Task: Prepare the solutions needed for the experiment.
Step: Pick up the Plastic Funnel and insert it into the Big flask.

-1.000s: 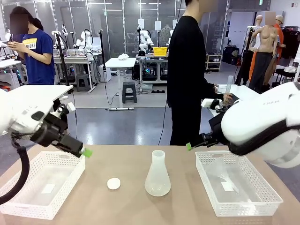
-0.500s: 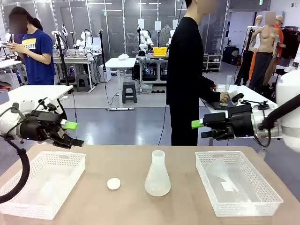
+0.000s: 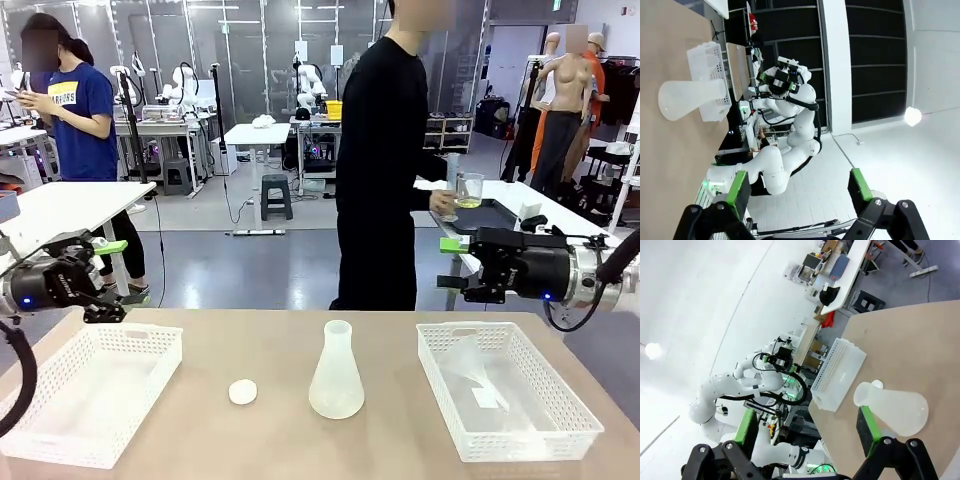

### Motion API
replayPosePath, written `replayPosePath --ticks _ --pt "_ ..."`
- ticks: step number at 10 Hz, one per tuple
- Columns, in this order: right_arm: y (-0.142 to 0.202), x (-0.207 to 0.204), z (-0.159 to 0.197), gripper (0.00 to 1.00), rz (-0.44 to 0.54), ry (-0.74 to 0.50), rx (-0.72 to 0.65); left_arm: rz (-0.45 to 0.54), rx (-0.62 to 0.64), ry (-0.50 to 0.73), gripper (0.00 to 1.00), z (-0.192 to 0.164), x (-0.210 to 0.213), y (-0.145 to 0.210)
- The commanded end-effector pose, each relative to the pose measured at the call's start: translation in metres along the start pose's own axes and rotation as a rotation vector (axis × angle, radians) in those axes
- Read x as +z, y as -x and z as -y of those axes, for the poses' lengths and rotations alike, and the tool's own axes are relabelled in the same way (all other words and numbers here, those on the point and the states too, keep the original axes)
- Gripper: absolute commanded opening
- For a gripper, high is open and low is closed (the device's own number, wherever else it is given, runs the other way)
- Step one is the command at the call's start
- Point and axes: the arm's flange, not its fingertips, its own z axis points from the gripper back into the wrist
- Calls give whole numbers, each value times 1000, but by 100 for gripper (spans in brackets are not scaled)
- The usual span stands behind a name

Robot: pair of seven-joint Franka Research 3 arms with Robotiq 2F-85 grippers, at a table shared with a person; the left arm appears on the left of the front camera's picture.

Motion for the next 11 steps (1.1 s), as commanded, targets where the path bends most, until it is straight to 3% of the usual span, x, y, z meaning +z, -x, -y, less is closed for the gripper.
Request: replayPosePath --ticks 1,6,11 --pt "5 3 7 100 -36 -7 31 -33 -30 -27 100 12 -2 7" --pt "-2 10 13 100 -126 -55 18 -132 -71 -101 100 19 -9 1" --pt "-11 8 16 100 -103 -5 -36 -134 -140 -137 100 19 -14 -4"
